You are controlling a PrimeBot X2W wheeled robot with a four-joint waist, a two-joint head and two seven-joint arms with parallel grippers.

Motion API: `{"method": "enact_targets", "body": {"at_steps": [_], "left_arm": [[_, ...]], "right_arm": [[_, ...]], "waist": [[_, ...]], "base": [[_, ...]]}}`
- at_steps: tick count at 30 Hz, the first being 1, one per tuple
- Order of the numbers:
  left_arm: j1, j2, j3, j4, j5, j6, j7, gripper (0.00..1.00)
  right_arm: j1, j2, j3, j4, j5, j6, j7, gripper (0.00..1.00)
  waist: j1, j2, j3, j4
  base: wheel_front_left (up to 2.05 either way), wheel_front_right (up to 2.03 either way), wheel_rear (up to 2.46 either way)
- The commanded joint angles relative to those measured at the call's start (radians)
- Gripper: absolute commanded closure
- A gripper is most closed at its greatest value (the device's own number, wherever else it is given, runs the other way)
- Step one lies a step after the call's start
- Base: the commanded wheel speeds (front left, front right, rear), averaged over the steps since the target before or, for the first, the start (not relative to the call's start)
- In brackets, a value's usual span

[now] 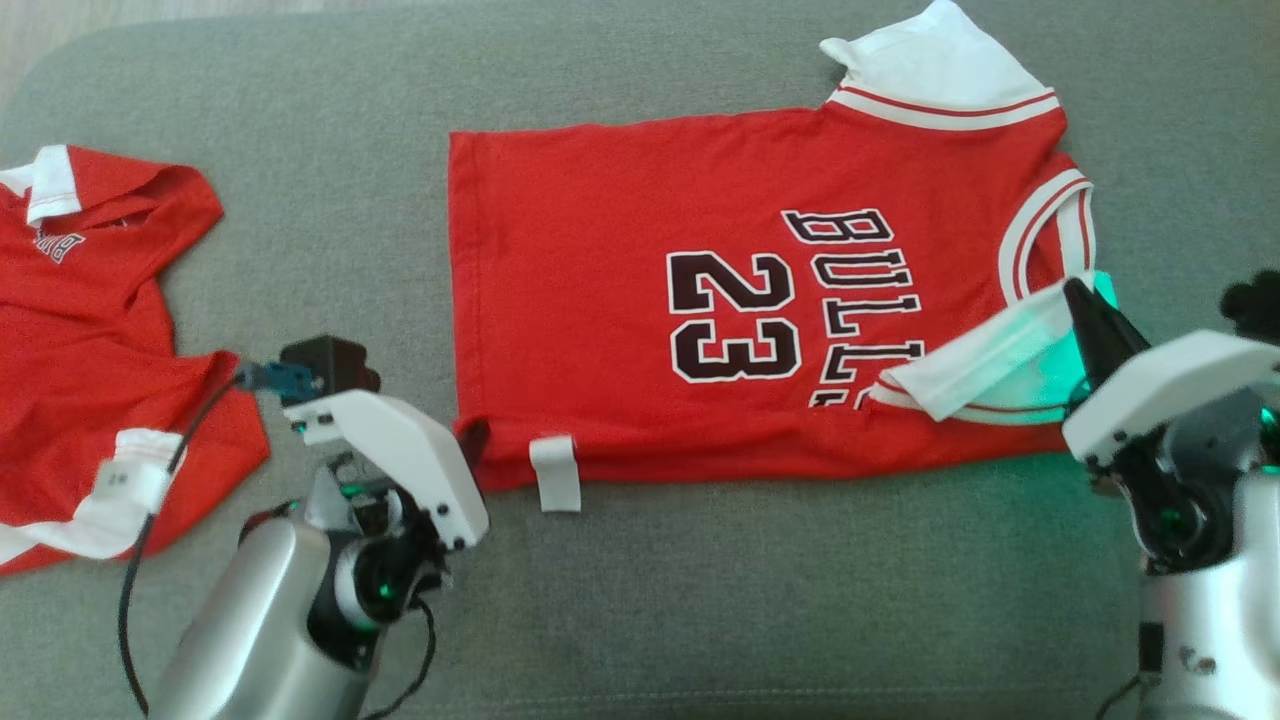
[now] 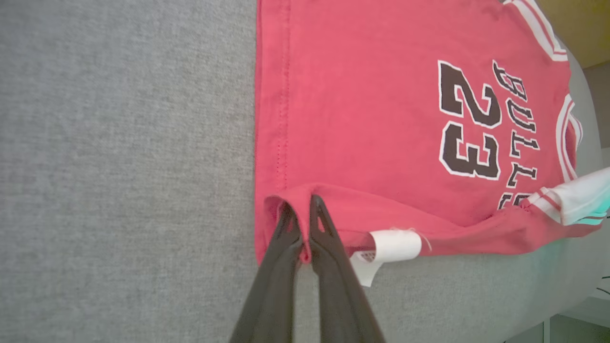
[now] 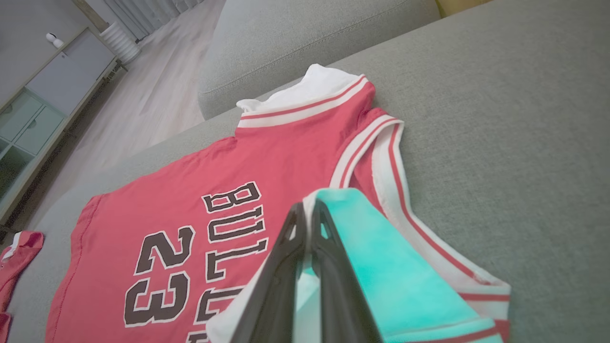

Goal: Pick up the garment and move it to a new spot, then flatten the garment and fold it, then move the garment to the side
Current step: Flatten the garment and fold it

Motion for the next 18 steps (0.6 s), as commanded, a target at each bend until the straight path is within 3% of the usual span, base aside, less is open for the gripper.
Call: {"method": "enact_targets", "body": {"at_steps": [1, 11, 14, 16, 18], "left_arm": [[-0.061, 0.009, 0.056, -0.021, -0.004, 0.005, 0.002, 1.00], [-0.162, -0.019, 0.048, 0.064, -0.021, -0.007, 0.029, 0.98], [-0.179, -0.025, 0.045, 0.089, -0.027, -0.013, 0.034, 0.79], [-0.182, -0.025, 0.045, 0.096, -0.028, -0.015, 0.034, 0.76], [-0.187, -0.026, 0.045, 0.108, -0.031, -0.018, 0.033, 0.60]], "right_arm": [[-0.051, -0.013, 0.029, -0.025, -0.009, 0.008, -0.003, 1.00], [-0.113, -0.036, 0.031, 0.062, -0.035, 0.008, -0.053, 1.00], [-0.126, -0.035, 0.023, 0.086, -0.041, 0.008, -0.078, 1.00], [-0.130, -0.035, 0.024, 0.094, -0.045, 0.008, -0.085, 1.00], [-0.142, -0.032, 0.020, 0.108, -0.050, 0.008, -0.106, 1.00]], "waist": [[0.0001, 0.0000, 0.000, 0.003], [0.0001, 0.0000, 0.012, 0.019], [0.0001, 0.0000, 0.011, 0.015], [0.0001, 0.0000, 0.010, 0.013], [0.0001, 0.0000, 0.008, 0.009]], "base": [[0.00, 0.00, 0.00], [0.00, 0.00, 0.00], [0.00, 0.00, 0.00], [0.00, 0.00, 0.00], [0.00, 0.00, 0.00]]}}
